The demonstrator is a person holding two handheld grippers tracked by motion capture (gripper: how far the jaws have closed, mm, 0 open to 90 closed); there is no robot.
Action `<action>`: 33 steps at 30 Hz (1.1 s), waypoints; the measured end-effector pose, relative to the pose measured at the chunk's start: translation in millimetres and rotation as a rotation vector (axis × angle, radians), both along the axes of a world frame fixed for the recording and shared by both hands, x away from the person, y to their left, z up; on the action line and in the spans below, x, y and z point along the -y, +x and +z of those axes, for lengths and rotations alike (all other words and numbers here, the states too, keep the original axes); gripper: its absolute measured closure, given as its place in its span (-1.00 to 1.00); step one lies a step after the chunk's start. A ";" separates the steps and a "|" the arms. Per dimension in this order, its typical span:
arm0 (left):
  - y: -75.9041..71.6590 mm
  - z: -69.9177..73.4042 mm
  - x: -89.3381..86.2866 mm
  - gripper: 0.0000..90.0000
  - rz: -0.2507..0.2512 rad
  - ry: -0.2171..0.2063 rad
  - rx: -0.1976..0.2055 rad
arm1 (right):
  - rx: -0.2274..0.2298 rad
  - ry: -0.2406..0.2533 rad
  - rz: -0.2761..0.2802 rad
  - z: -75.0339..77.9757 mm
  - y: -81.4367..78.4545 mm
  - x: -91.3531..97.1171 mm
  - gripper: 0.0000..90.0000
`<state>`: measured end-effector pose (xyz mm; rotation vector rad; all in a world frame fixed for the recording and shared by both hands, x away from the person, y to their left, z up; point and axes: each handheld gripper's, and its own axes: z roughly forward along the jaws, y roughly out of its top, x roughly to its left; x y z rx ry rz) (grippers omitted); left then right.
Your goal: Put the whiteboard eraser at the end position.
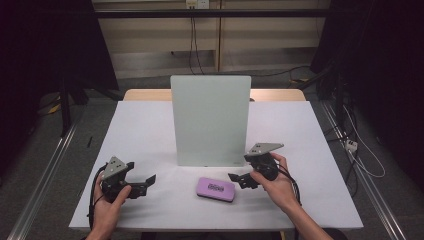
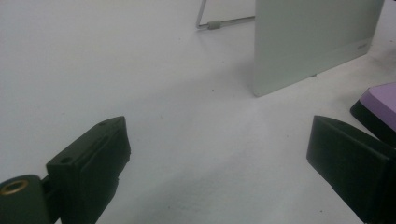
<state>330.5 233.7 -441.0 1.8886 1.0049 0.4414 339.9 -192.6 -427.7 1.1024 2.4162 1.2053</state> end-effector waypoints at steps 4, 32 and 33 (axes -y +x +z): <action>-0.6 -0.5 0.6 -0.87 -0.001 0.000 -0.007 | 0.023 -0.002 -0.043 -0.4 -3.6 9.9 -0.79; -5.0 2.1 0.3 -0.87 0.029 -0.005 0.010 | 0.044 0.062 -0.254 -14.9 -35.7 74.8 -0.77; -5.3 2.7 -0.1 -0.87 0.029 -0.008 0.016 | 0.054 0.074 -0.266 -15.2 -38.0 76.9 -0.77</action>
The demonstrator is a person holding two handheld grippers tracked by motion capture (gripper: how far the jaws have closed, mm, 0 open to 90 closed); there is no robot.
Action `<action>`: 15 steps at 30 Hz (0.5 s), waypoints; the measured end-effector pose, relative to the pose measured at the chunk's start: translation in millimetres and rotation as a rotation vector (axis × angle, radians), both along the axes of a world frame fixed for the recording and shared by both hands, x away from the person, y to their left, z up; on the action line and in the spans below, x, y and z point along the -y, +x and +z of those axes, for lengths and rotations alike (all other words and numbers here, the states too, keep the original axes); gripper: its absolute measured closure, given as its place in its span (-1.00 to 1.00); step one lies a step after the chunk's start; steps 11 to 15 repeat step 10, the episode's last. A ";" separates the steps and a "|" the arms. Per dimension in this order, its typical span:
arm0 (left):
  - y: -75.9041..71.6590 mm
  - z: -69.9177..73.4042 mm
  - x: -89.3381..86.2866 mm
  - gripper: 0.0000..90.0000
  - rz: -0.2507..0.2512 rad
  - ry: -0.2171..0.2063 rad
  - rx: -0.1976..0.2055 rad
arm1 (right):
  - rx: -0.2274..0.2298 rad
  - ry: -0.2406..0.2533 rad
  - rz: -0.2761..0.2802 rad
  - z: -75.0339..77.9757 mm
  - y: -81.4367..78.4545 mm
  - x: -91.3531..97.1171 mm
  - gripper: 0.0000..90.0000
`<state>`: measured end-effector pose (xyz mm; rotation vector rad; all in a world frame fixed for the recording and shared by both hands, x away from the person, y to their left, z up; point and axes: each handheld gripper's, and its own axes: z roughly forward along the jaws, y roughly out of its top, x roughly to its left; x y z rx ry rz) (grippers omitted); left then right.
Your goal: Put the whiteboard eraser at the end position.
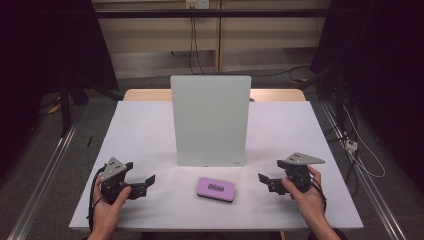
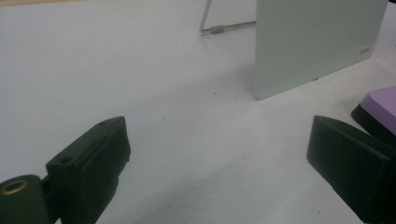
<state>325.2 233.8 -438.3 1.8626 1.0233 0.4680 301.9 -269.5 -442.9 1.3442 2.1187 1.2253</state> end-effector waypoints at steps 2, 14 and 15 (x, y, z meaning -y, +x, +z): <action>-0.8 0.9 -0.2 -0.87 0.008 -0.007 0.006 | 0.023 0.004 -0.014 0.7 -4.3 4.2 -0.77; 3.7 -1.7 0.4 -0.87 0.000 0.006 -0.024 | 0.026 -0.004 -0.027 -5.4 -8.9 10.7 -0.77; 3.7 -1.7 0.4 -0.87 0.000 0.006 -0.024 | 0.026 -0.004 -0.027 -5.4 -8.9 10.7 -0.77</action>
